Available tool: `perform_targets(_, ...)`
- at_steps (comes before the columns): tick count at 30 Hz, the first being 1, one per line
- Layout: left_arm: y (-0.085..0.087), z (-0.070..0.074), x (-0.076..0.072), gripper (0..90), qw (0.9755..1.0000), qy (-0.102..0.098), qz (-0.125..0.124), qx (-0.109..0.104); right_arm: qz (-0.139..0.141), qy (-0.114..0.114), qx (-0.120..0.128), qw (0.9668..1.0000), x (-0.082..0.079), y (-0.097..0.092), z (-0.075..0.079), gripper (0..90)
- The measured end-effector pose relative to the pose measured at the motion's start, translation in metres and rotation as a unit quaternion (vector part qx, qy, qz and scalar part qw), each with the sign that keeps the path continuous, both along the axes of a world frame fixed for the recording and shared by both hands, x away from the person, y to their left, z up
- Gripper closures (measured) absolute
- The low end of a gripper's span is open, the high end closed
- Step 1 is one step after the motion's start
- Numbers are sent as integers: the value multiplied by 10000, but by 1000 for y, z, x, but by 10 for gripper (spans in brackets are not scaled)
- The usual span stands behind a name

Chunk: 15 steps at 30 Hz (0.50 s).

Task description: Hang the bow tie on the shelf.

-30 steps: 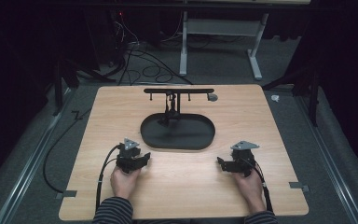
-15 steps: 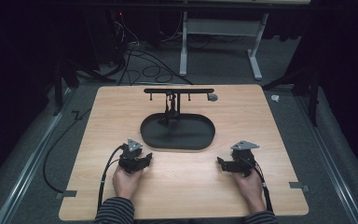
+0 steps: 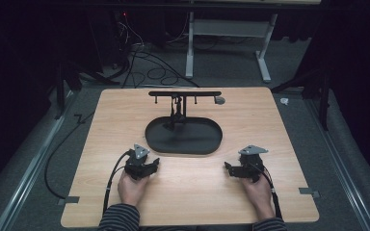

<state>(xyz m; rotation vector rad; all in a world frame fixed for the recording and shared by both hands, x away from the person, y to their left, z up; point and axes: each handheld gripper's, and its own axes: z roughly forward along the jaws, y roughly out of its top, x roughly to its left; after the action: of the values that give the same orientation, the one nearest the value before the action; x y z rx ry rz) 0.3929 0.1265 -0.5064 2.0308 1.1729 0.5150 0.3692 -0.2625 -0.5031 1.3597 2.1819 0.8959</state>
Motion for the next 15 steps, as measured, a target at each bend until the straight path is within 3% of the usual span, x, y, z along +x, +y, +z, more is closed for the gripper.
perform_targets(15, -1, 0, 0, 414, 10000, 15, 4, 8, 2, -1, 1, 10000, 0, 0, 0, 205)
